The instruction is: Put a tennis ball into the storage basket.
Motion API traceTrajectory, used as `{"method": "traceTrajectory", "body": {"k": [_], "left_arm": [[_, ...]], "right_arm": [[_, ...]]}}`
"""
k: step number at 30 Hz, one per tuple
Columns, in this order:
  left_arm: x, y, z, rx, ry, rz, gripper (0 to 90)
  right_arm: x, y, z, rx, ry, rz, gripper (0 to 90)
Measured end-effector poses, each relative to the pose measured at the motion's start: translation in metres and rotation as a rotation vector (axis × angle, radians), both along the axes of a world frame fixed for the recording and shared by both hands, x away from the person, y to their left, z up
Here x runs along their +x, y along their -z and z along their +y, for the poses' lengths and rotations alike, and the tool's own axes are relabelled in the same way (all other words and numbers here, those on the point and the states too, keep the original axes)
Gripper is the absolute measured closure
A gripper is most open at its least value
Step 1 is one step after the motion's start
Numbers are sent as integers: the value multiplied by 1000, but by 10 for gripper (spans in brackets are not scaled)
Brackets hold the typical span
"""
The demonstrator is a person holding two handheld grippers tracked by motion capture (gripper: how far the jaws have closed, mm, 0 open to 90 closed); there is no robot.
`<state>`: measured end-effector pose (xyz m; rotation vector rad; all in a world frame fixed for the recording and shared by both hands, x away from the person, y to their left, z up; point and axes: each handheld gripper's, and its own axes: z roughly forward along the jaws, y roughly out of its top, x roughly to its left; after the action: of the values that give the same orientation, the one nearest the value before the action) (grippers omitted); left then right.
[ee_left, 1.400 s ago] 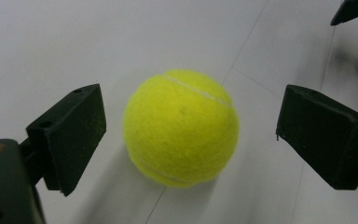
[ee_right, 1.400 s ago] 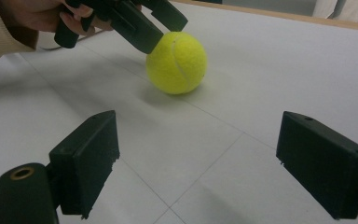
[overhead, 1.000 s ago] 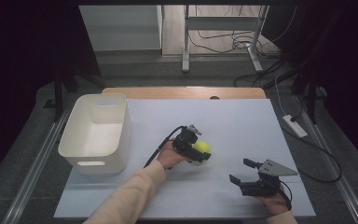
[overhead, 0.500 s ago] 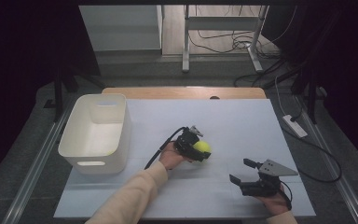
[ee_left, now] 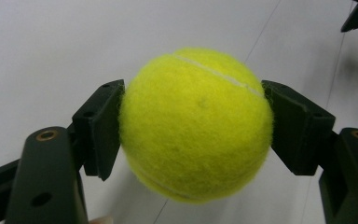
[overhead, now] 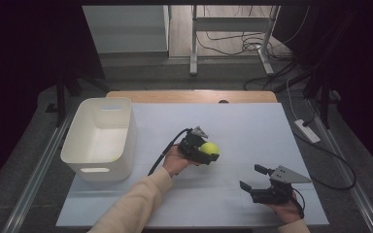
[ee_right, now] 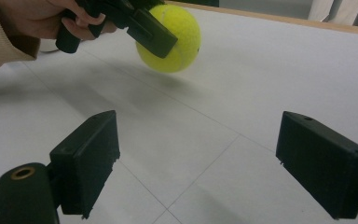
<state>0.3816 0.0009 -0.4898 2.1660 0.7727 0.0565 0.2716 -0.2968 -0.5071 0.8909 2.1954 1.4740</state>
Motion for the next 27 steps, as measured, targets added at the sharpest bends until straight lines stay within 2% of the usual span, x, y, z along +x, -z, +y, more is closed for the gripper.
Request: {"method": "traceTrajectory", "body": {"k": [9, 14, 18, 21, 27], "left_arm": [[-4, -15, 8, -43, -7, -36, 268], [-5, -22, 13, -52, -18, -50, 268], [-5, -24, 16, -62, -22, -52, 268], [-5, -29, 20, -87, -30, -52, 268], [-6, -37, 25, -96, -41, -71, 268]], "right_arm": [[0, 0, 0, -1, 2, -1, 132], [0, 0, 1, -3, -1, -1, 132], [0, 0, 1, -3, -1, -1, 132], [0, 0, 1, -4, 0, -1, 132], [0, 0, 1, -4, 0, -1, 132]]}}
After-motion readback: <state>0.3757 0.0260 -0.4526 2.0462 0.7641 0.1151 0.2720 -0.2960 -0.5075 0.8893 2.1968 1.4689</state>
